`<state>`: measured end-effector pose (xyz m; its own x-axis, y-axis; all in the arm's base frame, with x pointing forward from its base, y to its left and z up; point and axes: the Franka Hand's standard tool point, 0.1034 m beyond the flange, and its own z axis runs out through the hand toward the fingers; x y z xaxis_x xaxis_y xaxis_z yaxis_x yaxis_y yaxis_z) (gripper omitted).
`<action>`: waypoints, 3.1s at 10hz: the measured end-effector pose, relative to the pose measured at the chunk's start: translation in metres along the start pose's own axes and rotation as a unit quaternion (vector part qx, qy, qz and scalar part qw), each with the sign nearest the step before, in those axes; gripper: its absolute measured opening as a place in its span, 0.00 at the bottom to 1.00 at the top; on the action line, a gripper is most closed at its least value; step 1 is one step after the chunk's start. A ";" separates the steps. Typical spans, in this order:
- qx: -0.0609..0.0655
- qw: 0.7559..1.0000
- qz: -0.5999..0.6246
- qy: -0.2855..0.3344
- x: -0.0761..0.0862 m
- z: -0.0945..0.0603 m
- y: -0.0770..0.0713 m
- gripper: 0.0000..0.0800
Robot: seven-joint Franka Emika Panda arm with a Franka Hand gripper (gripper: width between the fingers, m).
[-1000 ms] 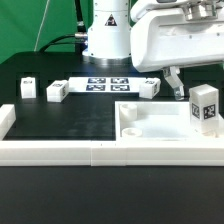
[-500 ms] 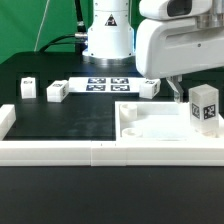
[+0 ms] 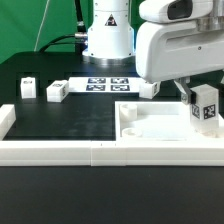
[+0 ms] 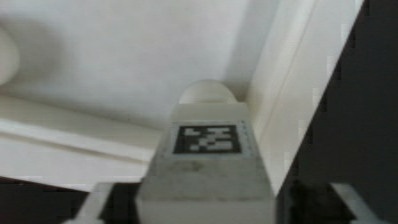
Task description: Assemble one leg
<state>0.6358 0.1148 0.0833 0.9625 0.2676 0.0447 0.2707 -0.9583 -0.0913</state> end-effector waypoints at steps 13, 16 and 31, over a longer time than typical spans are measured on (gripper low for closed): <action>0.013 0.840 0.542 0.014 -0.001 0.002 0.001 0.36; 0.021 0.798 0.602 0.010 -0.001 0.002 0.001 0.36; -0.021 0.998 -0.054 0.017 0.005 0.003 -0.002 0.64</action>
Offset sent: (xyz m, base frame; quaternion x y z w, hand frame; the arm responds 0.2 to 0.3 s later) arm 0.0000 0.0000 0.0000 0.0000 0.0000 0.0000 1.0000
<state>0.6399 0.1183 0.0809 0.9260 0.3675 0.0864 0.3719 -0.9273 -0.0419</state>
